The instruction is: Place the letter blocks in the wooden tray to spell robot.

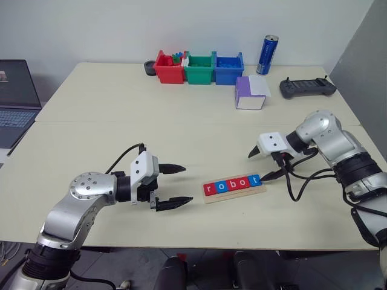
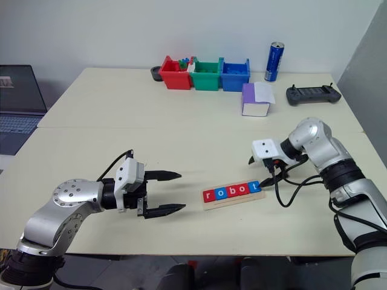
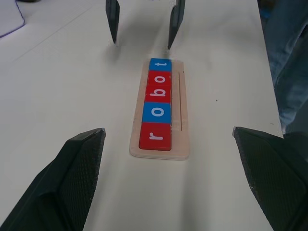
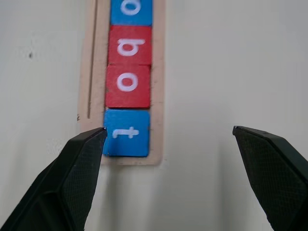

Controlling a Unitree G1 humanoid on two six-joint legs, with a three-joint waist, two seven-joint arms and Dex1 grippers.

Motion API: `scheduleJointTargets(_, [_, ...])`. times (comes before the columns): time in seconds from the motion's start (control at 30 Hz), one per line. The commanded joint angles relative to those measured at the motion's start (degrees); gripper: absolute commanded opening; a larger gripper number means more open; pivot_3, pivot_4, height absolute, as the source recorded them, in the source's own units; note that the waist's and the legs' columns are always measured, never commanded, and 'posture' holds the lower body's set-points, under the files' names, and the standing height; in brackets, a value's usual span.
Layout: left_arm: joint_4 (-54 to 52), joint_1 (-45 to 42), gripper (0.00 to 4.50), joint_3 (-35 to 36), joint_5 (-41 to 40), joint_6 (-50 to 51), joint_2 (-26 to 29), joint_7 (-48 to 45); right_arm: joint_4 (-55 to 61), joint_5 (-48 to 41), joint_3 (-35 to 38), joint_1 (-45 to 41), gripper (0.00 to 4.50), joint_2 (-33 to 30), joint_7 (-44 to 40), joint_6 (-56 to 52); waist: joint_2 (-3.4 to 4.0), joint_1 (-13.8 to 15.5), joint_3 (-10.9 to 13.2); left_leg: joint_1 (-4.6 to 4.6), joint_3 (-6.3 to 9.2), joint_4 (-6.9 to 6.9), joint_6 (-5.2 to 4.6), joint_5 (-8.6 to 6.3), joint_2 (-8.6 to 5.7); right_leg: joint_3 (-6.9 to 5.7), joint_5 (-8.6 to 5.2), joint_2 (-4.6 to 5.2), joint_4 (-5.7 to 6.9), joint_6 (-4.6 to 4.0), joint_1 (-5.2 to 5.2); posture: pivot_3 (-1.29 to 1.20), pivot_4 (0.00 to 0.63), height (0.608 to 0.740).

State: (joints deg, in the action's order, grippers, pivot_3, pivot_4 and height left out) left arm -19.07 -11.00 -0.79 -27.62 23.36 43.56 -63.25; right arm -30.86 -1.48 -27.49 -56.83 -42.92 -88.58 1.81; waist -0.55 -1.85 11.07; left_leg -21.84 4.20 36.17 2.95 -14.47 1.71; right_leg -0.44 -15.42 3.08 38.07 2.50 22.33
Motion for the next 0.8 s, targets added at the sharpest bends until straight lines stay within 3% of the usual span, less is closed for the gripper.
scheduleJointTargets(0.03, [-0.7, 0.1, 4.5, 1.1, -0.1, -1.1, 0.5, -0.1, 4.7, -5.4, 4.7, 0.1, 4.47, -3.5, -3.9, -4.9, 0.01, 0.0, 0.0, -0.02, 0.0, 0.0, 0.0, 0.0, 0.0, 0.0, 0.0, 0.0, 0.0, 0.0, 0.01, 0.0, 0.15, 0.74])
scheduleJointTargets(0.5, [-1.6, 0.2, 4.5, 1.7, 0.4, -0.3, 1.9, 0.3, 25.6, -20.0, 20.5, 22.2, 4.47, -15.5, -0.1, -21.1, 0.0, 0.1, 0.0, -0.02, 0.01, 0.0, -0.01, -0.01, 0.0, -0.01, 0.0, 0.01, 0.01, 0.0, -0.01, 0.0, 0.15, 0.74])
scheduleJointTargets(0.8, [-1.7, 1.4, 4.5, 1.8, 0.7, -1.3, 2.5, -0.1, 31.6, -22.9, 25.8, 28.1, 4.47, -16.8, 2.0, -25.7, -0.01, 0.0, 0.0, 0.02, 0.0, 0.0, -0.01, -0.01, 0.0, 0.0, -0.01, 0.0, 0.01, 0.02, -0.01, 0.0, 0.15, 0.74])
